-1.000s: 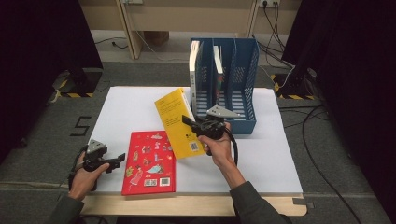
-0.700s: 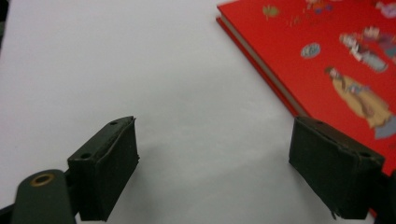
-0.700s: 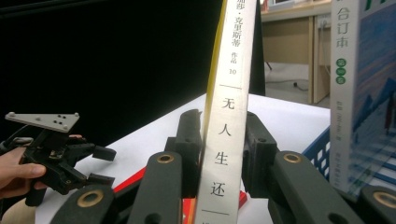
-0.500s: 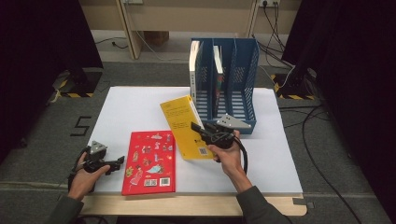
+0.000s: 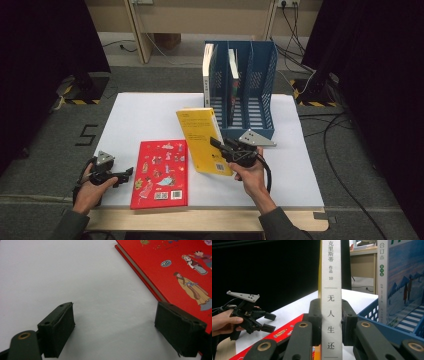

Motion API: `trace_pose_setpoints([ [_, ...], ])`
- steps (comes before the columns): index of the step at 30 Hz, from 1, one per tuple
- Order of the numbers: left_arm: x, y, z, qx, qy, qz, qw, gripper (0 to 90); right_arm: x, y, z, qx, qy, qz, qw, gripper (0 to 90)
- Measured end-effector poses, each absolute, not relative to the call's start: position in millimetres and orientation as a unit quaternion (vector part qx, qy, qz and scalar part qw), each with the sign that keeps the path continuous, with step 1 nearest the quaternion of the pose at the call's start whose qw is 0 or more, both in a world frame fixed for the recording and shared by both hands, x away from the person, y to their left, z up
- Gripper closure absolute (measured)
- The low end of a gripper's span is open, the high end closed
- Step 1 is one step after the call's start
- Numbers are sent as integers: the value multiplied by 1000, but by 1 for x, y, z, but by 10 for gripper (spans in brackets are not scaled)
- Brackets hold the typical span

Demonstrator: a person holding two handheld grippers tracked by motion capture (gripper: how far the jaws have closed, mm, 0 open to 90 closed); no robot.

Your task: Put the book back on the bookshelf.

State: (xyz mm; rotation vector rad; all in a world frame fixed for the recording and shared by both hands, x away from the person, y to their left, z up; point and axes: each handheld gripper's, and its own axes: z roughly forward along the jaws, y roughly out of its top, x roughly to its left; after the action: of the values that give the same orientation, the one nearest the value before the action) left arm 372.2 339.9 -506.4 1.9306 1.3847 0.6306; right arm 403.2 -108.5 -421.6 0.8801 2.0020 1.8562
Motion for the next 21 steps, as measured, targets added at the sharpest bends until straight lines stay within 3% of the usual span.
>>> trace_pose_setpoints([
  [21, 372, 339, -506, 741, 529, 243, 336, 159, 366, -137, -436, 297, 700, 632, 154, 757],
])
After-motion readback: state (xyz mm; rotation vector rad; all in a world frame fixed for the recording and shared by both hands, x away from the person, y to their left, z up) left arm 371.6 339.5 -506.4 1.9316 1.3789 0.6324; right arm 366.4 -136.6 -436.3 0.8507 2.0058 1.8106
